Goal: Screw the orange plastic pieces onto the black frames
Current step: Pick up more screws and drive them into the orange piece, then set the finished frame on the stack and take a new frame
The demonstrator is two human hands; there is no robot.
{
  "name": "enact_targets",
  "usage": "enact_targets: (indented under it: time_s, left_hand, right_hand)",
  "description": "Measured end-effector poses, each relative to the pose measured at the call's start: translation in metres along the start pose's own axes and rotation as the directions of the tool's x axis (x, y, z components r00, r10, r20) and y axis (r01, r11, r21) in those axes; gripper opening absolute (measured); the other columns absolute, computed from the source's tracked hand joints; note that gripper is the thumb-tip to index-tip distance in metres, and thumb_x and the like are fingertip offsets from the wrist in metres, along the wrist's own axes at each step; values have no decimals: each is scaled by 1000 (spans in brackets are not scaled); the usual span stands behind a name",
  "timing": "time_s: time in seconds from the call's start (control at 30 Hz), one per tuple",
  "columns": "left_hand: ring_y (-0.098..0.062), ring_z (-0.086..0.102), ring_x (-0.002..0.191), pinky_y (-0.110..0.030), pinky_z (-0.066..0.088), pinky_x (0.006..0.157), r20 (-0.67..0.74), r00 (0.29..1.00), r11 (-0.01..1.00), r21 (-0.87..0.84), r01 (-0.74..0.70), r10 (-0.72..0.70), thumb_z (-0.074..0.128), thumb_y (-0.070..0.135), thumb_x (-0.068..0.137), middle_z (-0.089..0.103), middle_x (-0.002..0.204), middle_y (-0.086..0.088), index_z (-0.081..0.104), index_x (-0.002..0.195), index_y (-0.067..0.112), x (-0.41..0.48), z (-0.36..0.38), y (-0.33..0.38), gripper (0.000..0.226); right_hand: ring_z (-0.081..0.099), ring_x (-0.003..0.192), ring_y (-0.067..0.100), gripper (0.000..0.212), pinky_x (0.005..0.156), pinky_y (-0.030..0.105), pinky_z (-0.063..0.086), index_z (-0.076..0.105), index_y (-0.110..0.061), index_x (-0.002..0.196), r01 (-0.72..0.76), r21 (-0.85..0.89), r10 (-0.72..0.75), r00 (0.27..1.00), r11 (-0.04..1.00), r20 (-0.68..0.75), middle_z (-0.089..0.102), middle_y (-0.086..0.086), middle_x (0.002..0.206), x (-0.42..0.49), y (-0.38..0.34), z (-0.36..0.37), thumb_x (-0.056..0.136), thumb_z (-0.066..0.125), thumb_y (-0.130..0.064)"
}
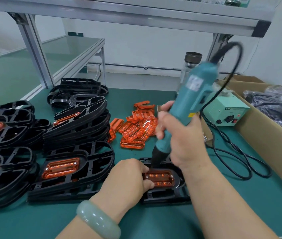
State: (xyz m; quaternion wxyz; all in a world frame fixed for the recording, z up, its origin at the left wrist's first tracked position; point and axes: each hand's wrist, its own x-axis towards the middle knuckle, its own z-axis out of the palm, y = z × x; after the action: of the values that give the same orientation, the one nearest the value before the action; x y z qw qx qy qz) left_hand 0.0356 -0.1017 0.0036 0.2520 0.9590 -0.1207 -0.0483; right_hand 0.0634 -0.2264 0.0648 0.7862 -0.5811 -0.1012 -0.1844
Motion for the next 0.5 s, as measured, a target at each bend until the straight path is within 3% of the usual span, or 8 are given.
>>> enact_targets:
  time_s: [0.13, 0.27, 0.37, 0.43, 0.5]
  left_hand:
    - [-12, 57, 109, -21, 42, 89, 17, 1000, 999, 42, -4, 3, 65, 45, 83, 63, 117, 6, 56, 128, 32, 0, -1, 2, 47]
    - [-18, 55, 105, -30, 46, 86, -94, 993, 979, 197, -48, 68, 56, 48, 87, 51, 104, 7, 56, 123, 35, -5, -5, 16, 38]
    - [-18, 50, 110, -31, 44, 91, -167, 974, 983, 127, -135, 155, 51, 50, 88, 47, 111, 6, 53, 124, 35, -6, -3, 31, 38]
    - [-17, 42, 120, -30, 38, 101, -102, 966, 971, 46, -234, 237, 55, 52, 85, 43, 125, 6, 48, 131, 33, -3, 1, 41, 51]
    - [-24, 25, 135, -35, 23, 113, 41, 955, 953, 62, -296, 294, 63, 59, 76, 32, 143, 2, 35, 142, 29, 4, 7, 50, 78]
  right_hand:
    - [45, 42, 13, 15, 45, 21, 39, 54, -14, 81, 59, 74, -53, 996, 995, -76, 49, -3, 56, 18, -33, -21, 76, 56, 0]
    - [42, 44, 15, 17, 49, 22, 37, 57, -19, 71, 100, 127, -71, 975, 987, -212, 45, 0, 56, 19, -44, -40, 78, 57, -4]
    - [42, 45, 14, 16, 51, 23, 36, 55, -20, 70, 125, 167, -64, 941, 978, -333, 44, -2, 55, 15, -45, -52, 78, 57, -6]
    - [42, 46, 13, 16, 51, 21, 38, 52, -20, 74, 158, 217, -54, 906, 963, -421, 45, -4, 55, 12, -46, -60, 80, 57, -6]
    - [43, 45, 12, 18, 52, 21, 38, 49, -19, 77, 174, 251, -32, 875, 952, -484, 46, -5, 55, 10, -47, -67, 86, 55, -5]
